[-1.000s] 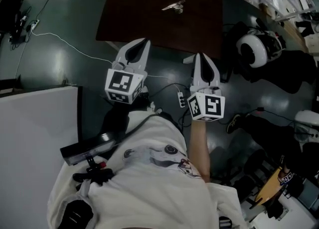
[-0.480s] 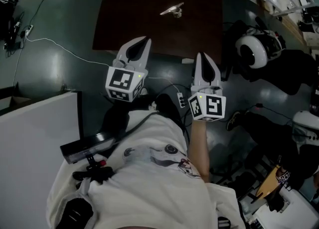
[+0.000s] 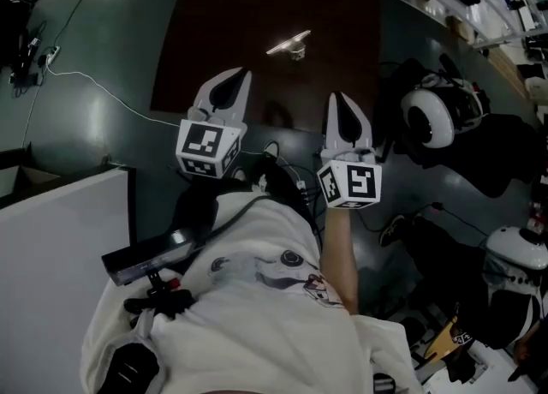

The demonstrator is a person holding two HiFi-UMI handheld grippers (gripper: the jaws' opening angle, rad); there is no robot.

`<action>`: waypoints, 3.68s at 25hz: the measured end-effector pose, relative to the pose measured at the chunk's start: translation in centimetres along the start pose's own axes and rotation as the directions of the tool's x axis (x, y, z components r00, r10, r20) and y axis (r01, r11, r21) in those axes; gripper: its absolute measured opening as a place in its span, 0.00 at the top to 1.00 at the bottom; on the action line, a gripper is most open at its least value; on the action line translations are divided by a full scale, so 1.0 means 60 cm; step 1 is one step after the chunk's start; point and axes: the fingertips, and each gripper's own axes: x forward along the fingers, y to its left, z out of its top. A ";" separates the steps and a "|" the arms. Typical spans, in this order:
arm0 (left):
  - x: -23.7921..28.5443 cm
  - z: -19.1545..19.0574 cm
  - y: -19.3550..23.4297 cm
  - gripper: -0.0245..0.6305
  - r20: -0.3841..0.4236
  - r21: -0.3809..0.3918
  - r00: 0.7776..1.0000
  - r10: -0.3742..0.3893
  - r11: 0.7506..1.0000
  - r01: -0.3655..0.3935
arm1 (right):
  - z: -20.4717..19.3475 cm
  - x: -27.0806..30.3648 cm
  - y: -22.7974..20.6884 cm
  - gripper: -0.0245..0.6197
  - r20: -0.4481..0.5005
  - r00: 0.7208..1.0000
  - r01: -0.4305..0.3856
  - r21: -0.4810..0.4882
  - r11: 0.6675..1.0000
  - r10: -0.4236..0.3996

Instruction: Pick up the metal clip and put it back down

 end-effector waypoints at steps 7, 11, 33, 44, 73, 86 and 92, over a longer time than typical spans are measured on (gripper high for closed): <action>0.070 0.011 -0.006 0.96 -0.008 0.006 1.000 0.018 1.000 -0.018 | -0.015 0.043 -0.039 0.96 -0.043 0.994 -0.099 0.023 0.995 0.100; 0.080 0.001 -0.002 0.96 -0.036 0.004 0.999 0.040 0.999 -0.040 | -0.030 0.062 -0.050 0.96 -0.064 0.990 -0.126 0.058 0.990 0.129; 0.128 -0.254 0.101 0.96 -0.425 -0.200 0.904 -0.042 0.979 -0.048 | -0.292 0.191 -0.034 0.85 -0.483 0.861 -0.111 0.132 0.985 0.161; 0.127 -0.347 0.132 0.96 -0.550 -0.253 0.832 -0.070 0.964 -0.086 | -0.391 0.261 -0.091 0.74 -0.640 0.758 -0.115 0.062 0.991 0.128; 0.099 -0.393 0.112 0.96 -0.611 -0.278 0.782 -0.127 0.959 -0.061 | -0.542 0.363 -0.134 0.45 -0.837 0.532 -0.333 -0.067 0.941 0.129; 0.114 -0.369 0.116 0.96 -0.575 -0.265 0.809 -0.121 0.963 -0.045 | -0.441 0.326 -0.117 0.51 -0.694 0.714 -0.246 -0.121 0.962 0.095; 0.134 -0.292 0.107 0.96 -0.465 -0.225 0.879 -0.102 0.974 -0.006 | -0.302 0.286 -0.114 0.51 -0.528 0.848 -0.138 -0.142 0.980 0.043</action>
